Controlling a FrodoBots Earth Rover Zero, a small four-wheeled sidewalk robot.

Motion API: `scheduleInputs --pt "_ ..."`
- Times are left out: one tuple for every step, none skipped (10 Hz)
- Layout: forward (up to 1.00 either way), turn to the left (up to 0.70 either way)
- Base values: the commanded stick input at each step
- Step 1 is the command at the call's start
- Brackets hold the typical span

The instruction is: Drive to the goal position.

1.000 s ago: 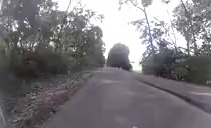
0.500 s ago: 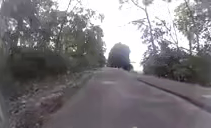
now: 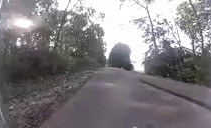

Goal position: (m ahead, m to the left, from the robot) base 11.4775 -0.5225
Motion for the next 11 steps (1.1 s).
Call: scheduleInputs --pt "0.7 0.0" --pt "0.7 0.0" --pt "0.7 0.0" --pt "0.7 0.0" --pt "0.7 0.0" --pt "0.7 0.0" --pt "0.7 0.0" --pt "0.7 0.0" --pt "0.7 0.0" --pt "0.7 0.0" --pt "0.7 0.0"
